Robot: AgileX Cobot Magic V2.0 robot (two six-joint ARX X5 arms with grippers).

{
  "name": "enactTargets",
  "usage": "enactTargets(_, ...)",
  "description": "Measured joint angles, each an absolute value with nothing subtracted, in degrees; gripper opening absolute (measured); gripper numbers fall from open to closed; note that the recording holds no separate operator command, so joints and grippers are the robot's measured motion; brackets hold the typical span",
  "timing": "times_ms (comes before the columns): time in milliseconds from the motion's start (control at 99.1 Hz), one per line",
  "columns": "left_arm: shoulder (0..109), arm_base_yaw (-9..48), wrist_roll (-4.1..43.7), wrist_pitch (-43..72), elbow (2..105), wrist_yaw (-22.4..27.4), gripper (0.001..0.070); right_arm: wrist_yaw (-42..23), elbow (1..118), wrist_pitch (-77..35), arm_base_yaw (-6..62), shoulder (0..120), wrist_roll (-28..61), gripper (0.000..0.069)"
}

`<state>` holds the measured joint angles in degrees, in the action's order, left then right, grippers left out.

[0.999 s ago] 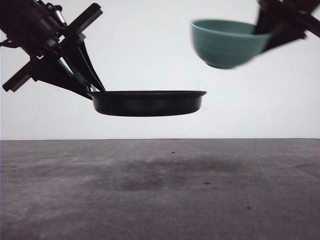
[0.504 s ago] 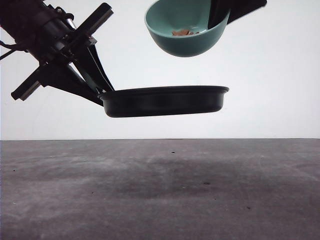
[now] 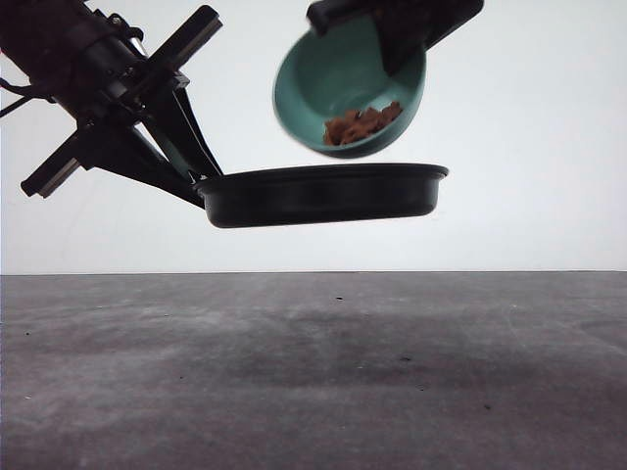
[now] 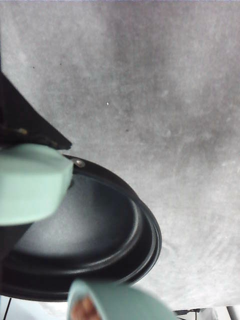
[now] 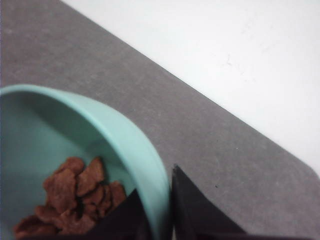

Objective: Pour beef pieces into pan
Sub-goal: 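Tilt the bowl with the right gripper, pouring beef into the held pan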

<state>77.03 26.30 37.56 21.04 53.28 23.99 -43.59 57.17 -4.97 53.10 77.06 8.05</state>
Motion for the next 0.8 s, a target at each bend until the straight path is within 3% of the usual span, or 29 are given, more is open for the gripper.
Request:
enactTargets(151, 77.03, 24.95, 38.35, 21.52, 53.28, 23.99, 0.0058, -44.64, 57.17, -0.05, 54.13, 78.54, 11.25, 0.0022)
enactTargets(313, 77.03, 23.40, 38.61, 23.11, 53.28, 23.99, 0.0058, -44.51, 57.17, 7.84, 55.07, 79.18, 21.08, 0.0022)
enactTargets(525, 77.06, 22.06, 38.61, 24.08, 53.28, 24.38, 0.0058, -40.62, 56.97, 14.11, 55.51, 80.14, 33.82, 0.0022)
enactTargets(797, 77.08, 21.98, 38.83, 24.05, 53.28, 25.82, 0.0057, -35.97, 54.54, 21.37, 55.46, 80.29, 42.81, 0.0022)
